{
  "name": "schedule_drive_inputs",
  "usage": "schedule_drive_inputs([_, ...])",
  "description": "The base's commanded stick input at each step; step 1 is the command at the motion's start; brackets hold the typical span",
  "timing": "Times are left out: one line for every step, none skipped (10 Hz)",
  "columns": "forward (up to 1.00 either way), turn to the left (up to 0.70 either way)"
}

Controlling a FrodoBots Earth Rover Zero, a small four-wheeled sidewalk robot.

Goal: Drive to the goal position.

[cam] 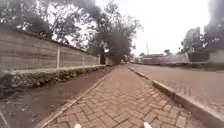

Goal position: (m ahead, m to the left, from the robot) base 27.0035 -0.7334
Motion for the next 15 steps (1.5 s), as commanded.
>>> schedule_drive_inputs([0.7,0.1])
schedule_drive_inputs([0.7,0.06])
schedule_drive_inputs([0.7,0.02])
schedule_drive_inputs([0.7,0.05])
schedule_drive_inputs([0.7,-0.06])
schedule_drive_inputs([0.7,-0.25])
schedule_drive_inputs([0.7,-0.25])
schedule_drive_inputs([0.7,-0.02])
schedule_drive_inputs([0.7,0.14])
schedule_drive_inputs([0.7,0.12])
schedule_drive_inputs([0.7,0.1])
schedule_drive_inputs([0.7,0.03])
schedule_drive_inputs([0.7,-0.05])
schedule_drive_inputs([0.7,0.12])
schedule_drive_inputs([0.7,0.05])
